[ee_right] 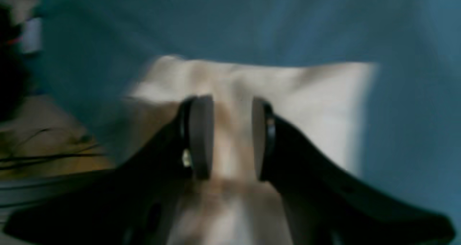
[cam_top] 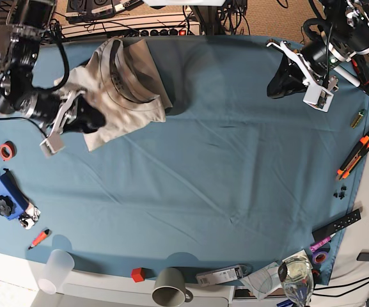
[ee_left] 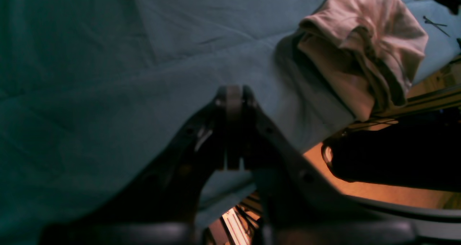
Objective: Fold the T-shirt properly
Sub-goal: 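Fold the bundle over onto itself with the right gripper, then open the right gripper and lift it off the folded shirt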
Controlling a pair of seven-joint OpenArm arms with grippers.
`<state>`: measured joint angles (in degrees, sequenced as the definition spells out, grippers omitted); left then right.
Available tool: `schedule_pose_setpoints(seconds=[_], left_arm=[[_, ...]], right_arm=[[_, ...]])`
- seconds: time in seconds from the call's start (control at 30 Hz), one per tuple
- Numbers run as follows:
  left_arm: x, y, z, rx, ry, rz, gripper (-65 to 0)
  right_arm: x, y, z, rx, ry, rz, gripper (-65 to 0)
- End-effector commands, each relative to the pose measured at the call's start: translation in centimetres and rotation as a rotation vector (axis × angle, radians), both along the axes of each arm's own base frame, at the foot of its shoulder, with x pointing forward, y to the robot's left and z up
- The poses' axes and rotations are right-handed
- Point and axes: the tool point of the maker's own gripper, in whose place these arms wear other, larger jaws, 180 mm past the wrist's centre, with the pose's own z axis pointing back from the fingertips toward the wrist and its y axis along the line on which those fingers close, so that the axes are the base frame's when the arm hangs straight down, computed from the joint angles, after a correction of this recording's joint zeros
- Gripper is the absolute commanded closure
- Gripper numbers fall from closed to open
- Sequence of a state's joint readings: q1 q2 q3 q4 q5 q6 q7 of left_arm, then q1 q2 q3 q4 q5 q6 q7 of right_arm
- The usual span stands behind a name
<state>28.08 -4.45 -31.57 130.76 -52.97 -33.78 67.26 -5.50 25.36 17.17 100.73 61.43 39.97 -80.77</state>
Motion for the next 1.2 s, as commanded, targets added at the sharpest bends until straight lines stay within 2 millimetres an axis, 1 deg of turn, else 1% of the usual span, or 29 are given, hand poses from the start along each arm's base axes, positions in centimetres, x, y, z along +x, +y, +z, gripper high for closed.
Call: schedule_pose_setpoints(seconds=[0.0,0.07,0.17,0.23,0.27,0.33,0.4,0.43,0.5,0.6,0.67,0.73,0.83,0.97,1.07,1.13,1.17], left_arm=[[0.3,-0.2,1.0,-0.008,-0.043,-0.004,0.0],[0.4,-0.2,1.1,-0.012,-0.050,-0.001,0.0],[0.4,-0.2,1.1,-0.012,-0.050,-0.001,0.0],[0.4,-0.2,1.1,-0.011,-0.048,-0.002,0.0],[0.4,-0.2,1.0,-0.010,-0.047,-0.002,0.0],[0.3,-0.2,1.0,-0.009,-0.045,-0.002,0.0],[0.3,-0.2,1.0,-0.009,-0.044,-0.002,0.0],[0.3,-0.2,1.0,-0.009,-0.045,-0.002,0.0],[0.3,-0.2,1.0,-0.009,-0.045,-0.002,0.0],[0.3,0.0,0.8,0.005,-0.039,0.003,0.0],[0.4,0.5,0.4,0.020,-0.017,0.033,0.0],[0.5,1.3,-0.1,0.049,0.004,0.069,0.0],[0.5,2.3,-0.9,0.081,0.046,0.127,0.0],[0.1,3.1,-1.7,0.106,0.088,0.166,0.0],[-0.5,4.4,-2.8,0.166,0.143,0.218,0.0],[-1.4,5.4,-3.7,0.204,0.192,0.260,0.0],[-1.9,5.7,-4.1,0.213,0.218,0.278,0.0]], right_arm=[[1.2,0.0,0.8,-0.010,-0.043,0.003,-18.4],[1.4,0.2,-0.9,-0.048,-0.011,0.015,-18.4],[0.7,0.9,-4.3,-0.077,0.065,0.038,-18.4],[0.1,1.1,-6.5,-0.104,0.110,0.047,-18.4],[-0.3,1.1,-7.3,-0.116,0.134,0.056,-18.4],[-1.1,1.3,-7.8,-0.137,0.176,0.083,-18.4],[-1.2,1.4,-7.1,-0.139,0.175,0.097,-18.4],[-1.0,1.4,-6.2,-0.134,0.155,0.099,-18.4],[0.1,1.3,-4.0,-0.129,0.079,0.088,-18.4],[1.5,0.1,-0.3,-0.167,-0.047,0.051,-18.4],[1.7,-1.4,0.9,-0.194,-0.076,0.011,-18.4],[1.5,-3.0,1.2,-0.202,-0.078,-0.039,-18.4],[0.5,-4.8,1.5,-0.188,-0.065,-0.103,-18.4],[-0.5,-8.2,2.8,-0.169,-0.093,-0.227,-18.4],[-1.4,-10.5,3.8,-0.159,-0.116,-0.308,-18.4],[-2.6,-11.3,3.4,-0.168,-0.093,-0.331,-18.4],[-3.4,-11.3,2.9,-0.167,-0.068,-0.331,-18.4]])
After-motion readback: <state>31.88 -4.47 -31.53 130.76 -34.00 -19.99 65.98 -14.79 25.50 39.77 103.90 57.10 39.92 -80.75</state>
